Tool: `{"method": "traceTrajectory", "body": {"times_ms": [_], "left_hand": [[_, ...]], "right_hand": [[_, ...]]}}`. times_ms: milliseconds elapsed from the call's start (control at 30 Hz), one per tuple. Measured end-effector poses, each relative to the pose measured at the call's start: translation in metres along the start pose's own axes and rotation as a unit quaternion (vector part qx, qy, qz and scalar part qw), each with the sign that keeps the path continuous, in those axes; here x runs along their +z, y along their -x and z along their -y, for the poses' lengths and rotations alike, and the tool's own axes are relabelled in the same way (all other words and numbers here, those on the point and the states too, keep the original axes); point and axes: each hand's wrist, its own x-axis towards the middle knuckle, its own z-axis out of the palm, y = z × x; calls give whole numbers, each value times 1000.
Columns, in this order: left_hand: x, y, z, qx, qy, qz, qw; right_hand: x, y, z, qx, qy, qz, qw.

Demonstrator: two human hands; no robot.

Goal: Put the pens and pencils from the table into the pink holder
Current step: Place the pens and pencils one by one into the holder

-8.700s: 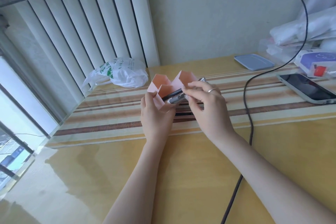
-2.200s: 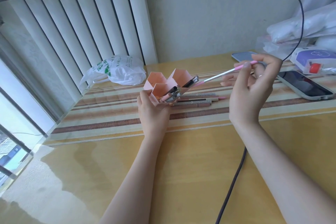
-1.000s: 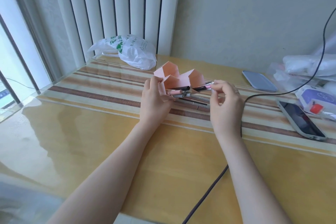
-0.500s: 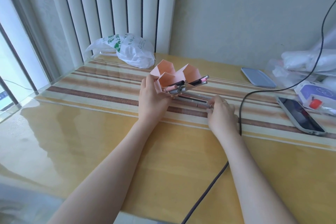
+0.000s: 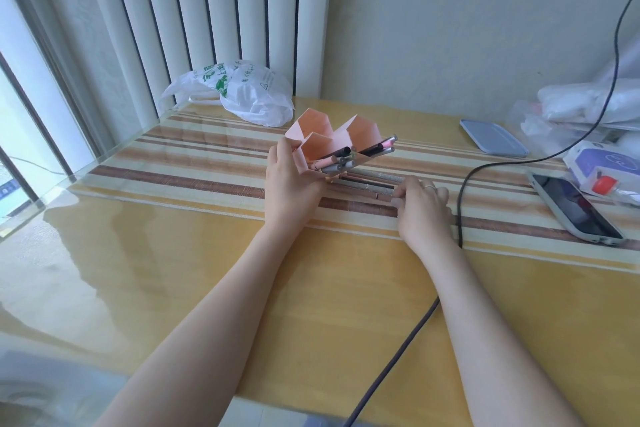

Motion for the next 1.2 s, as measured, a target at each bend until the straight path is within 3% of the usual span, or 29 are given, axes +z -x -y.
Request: {"method": "traceTrajectory", "body": {"times_ms": [100,233,500,733,833,1000,1200], "left_hand": [[0,0,1,-5,4,5,1000],[0,-1,1,-5,10,11,1000],[-1,0,2,2,3,4,1000],[2,-1,5,16,-3,-3,1000],[4,-2,8,43,-17,2,999],[6,-2,11,60,-40,6,997],[7,-2,10,73,-51,6,996]], "right_hand": [[-6,-3,-1,19,-159,-24,987],[-15,-6,6,117,-399,-15,909],[-17,-8,11,110,-482,-109,862],[-49,8,30,18,-589,-327,739],[-54,17,38,-37,-564,-371,737],[-49,22,46,-132,-488,-377,776],[-43,27,50,-191,-444,-328,812]]}}
